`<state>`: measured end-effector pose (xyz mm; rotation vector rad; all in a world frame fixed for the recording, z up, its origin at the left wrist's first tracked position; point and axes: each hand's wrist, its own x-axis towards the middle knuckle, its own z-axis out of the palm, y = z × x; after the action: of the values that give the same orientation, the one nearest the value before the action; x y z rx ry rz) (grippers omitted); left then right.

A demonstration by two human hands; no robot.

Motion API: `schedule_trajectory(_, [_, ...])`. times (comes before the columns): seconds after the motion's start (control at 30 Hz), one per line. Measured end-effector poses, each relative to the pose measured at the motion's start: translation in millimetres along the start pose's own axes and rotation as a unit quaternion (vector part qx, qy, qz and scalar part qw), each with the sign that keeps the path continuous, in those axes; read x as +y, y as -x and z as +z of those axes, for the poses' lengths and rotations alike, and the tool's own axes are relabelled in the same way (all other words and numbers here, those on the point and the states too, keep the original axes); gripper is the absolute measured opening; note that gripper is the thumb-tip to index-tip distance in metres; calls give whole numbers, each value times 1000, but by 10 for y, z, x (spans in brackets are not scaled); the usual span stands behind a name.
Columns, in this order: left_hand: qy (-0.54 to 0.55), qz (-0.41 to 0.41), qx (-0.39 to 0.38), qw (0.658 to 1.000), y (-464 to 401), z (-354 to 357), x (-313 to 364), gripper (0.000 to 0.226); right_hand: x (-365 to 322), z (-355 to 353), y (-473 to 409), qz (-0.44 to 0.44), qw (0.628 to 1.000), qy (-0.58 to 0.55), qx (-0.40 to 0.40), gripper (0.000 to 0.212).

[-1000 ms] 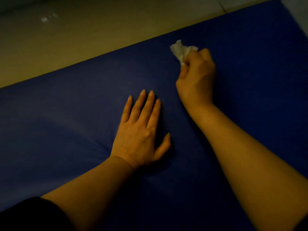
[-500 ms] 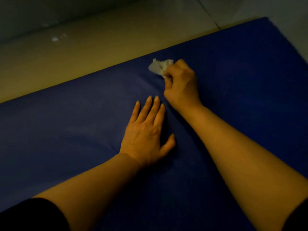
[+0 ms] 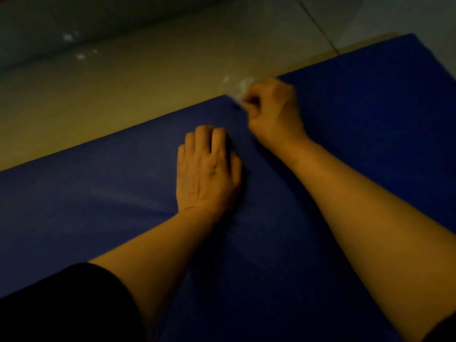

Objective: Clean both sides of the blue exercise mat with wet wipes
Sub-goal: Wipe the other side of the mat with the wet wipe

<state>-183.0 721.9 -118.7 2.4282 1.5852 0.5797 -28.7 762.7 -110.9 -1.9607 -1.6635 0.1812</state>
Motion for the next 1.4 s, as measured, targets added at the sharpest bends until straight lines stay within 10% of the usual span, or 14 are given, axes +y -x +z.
schedule_trajectory(0.13, [-7, 3, -10, 1000, 19, 22, -11, 25, 272, -97, -264, 162, 981, 21, 109, 11])
schedule_trajectory(0.37, [5, 1, -22, 1000, 6, -4, -16, 32, -162, 117, -131, -3, 999, -41, -12, 11])
schedule_trajectory(0.6, [-35, 92, -115, 988, -26, -35, -7, 70, 719, -389, -314, 169, 977, 70, 108, 16])
schedule_trajectory(0.83, [-70, 88, -148, 983, -35, -41, 7, 73, 249, -159, 34, 16, 1000, -6, 12, 10])
schedule_trajectory(1.03, [-77, 91, -147, 982, -33, -33, 4, 72, 755, -559, -187, 166, 980, 74, 75, 21])
schedule_trajectory(1.27, [-77, 86, -151, 982, -39, -28, -4, 74, 120, -309, 599, 31, 999, 14, 4, 20])
schedule_trajectory(1.4, [-75, 85, -151, 982, -31, -21, 1, 74, 591, -588, 405, 174, 980, 83, 46, 33])
